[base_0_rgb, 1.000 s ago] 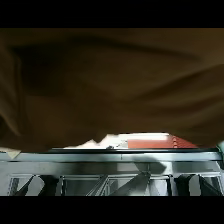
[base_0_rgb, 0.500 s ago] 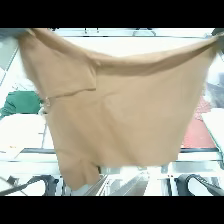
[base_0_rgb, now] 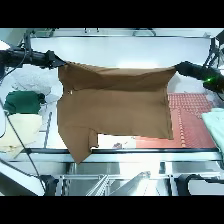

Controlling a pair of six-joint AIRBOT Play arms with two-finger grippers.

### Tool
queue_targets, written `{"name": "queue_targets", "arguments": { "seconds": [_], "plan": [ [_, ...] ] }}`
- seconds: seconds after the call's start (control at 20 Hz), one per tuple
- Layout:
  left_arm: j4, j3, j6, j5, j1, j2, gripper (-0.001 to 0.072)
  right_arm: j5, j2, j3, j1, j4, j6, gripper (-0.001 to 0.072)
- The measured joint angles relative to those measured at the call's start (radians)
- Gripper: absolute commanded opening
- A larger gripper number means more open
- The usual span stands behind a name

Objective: Fold the shirts.

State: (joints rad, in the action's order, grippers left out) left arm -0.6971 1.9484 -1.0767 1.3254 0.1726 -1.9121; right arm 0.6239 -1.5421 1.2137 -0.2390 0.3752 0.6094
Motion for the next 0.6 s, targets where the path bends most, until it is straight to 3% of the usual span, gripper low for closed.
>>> {"name": "queue_targets", "arguments": {
  "seconds": [0.2, 0.6],
  "plan": [
    [-0.011, 0.04, -0.016, 0.029, 0.003, -0.095, 0.0022, 0.079, -0.064, -0.003, -0.029, 0.034, -0.005, 0.0024],
    [-0.097, -0.121, -0.042, 0.14, 0.073, -0.126, 0.0015, 0.164, -0.136, -0.135, -0.067, 0.084, -0.026, 0.0024]
  ]
}}
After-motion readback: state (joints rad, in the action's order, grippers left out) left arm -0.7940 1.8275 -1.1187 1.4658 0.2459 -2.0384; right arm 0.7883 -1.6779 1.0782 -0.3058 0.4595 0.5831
